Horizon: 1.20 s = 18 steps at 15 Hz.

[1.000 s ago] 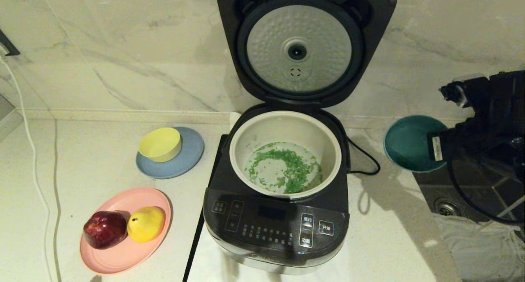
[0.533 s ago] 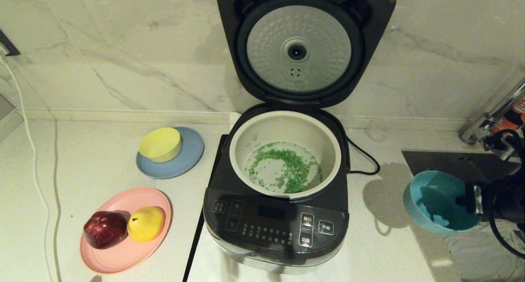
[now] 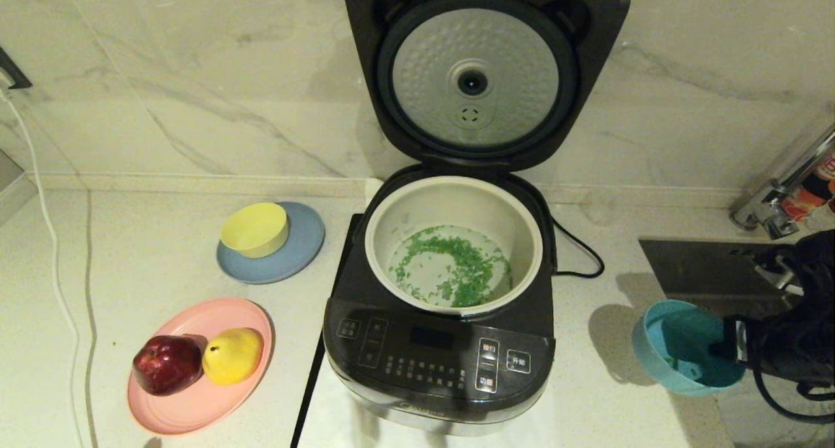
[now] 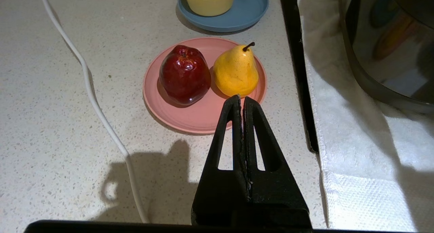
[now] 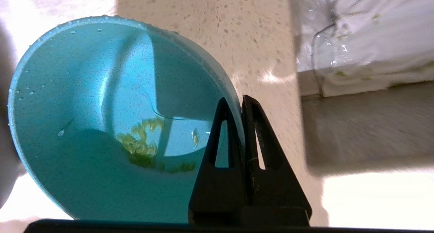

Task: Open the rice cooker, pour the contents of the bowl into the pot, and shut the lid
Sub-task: Place the bowl on the table

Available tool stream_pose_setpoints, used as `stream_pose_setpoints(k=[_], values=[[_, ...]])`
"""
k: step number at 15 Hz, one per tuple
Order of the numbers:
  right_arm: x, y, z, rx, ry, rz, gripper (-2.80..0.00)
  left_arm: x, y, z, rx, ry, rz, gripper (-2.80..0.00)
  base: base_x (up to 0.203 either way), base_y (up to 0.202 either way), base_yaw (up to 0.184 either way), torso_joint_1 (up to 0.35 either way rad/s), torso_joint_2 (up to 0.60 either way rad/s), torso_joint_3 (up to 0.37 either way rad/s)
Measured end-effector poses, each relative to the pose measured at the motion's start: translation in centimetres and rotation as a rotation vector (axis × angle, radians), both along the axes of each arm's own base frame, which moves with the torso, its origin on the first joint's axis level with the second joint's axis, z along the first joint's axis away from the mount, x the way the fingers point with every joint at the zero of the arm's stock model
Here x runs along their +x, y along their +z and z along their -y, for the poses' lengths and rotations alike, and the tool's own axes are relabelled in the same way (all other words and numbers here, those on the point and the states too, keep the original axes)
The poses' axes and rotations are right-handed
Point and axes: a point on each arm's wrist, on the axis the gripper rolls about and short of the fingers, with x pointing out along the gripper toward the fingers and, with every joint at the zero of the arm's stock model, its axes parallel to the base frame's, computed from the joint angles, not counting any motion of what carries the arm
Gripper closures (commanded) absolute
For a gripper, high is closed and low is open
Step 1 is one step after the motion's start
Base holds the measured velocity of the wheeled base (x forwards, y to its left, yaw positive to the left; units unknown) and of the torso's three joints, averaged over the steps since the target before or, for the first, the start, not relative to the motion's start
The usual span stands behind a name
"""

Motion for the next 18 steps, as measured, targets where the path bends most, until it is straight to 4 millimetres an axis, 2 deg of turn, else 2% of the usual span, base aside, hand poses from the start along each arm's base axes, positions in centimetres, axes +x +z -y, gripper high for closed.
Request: stream_pose_setpoints(k=[3,6,14,15,18], values=[[2.4,-2.9,-0.1,0.008,-0.016,-0.006,0.0,0.0,0.0,0.0,0.0,0.0,0.0,0.0,0.0,0.0,0.0,0.0,0.0,0.0],[3.9,-4.8,-0.2,0.009,-0.017,-0.002,0.0,0.0,0.0,0.0,0.0,0.0,0.0,0.0,0.0,0.0,0.0,0.0,0.0,0.0],[5.1,-5.7,-1.1,-0.006,0.003,0.027,0.0,0.0,0.0,0.0,0.0,0.0,0.0,0.0,0.0,0.0,0.0,0.0,0.0,0.0],[5.3,-5.8,-1.1,-0.026,-0.011,0.033,-2.8,0.0,0.0,0.0,0.0,0.0,0.0,0.0,0.0,0.0,0.0,0.0,0.0,0.0],[5.3,-5.8,-1.4,-0.033,-0.045,0.051,-2.8,0.0,0.0,0.0,0.0,0.0,0.0,0.0,0.0,0.0,0.0,0.0,0.0,0.0]])
